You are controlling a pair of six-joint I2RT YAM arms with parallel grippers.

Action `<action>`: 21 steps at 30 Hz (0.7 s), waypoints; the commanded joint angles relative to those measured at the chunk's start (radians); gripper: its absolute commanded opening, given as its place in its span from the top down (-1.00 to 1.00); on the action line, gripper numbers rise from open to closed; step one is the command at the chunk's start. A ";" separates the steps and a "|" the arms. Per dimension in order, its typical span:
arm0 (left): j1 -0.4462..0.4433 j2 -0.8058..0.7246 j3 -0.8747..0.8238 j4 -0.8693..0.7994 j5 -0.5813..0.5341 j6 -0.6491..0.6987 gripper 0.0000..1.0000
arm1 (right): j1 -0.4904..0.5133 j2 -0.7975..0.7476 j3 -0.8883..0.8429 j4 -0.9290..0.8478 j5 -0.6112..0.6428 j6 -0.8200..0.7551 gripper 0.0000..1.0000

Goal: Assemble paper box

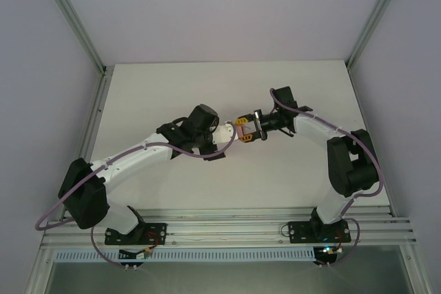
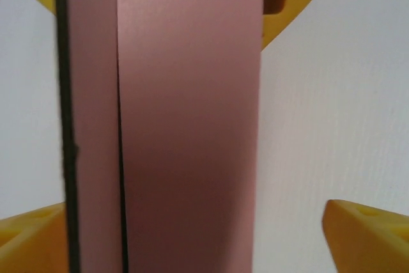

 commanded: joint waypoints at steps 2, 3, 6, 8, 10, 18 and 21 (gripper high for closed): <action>-0.003 -0.022 -0.014 0.043 -0.052 0.027 -0.64 | -0.012 -0.028 -0.031 0.042 -0.044 0.082 0.16; -0.003 -0.024 -0.021 0.054 -0.058 0.026 -0.61 | -0.013 -0.027 -0.041 0.063 -0.047 0.102 0.16; -0.003 -0.018 -0.028 0.070 -0.077 0.031 -0.38 | -0.013 -0.030 -0.069 0.174 -0.063 0.173 0.20; -0.003 -0.007 -0.028 0.063 -0.086 0.034 -0.26 | -0.014 -0.035 -0.074 0.197 -0.060 0.184 0.22; -0.002 -0.001 -0.029 0.071 -0.076 0.029 -0.17 | -0.016 -0.033 -0.071 0.199 -0.068 0.175 0.21; 0.023 -0.022 -0.049 0.093 0.043 0.009 0.13 | -0.056 -0.086 -0.061 0.052 0.044 -0.041 -0.26; 0.062 -0.007 -0.015 0.022 0.106 -0.014 0.17 | -0.079 -0.133 0.013 -0.178 0.176 -0.284 -0.46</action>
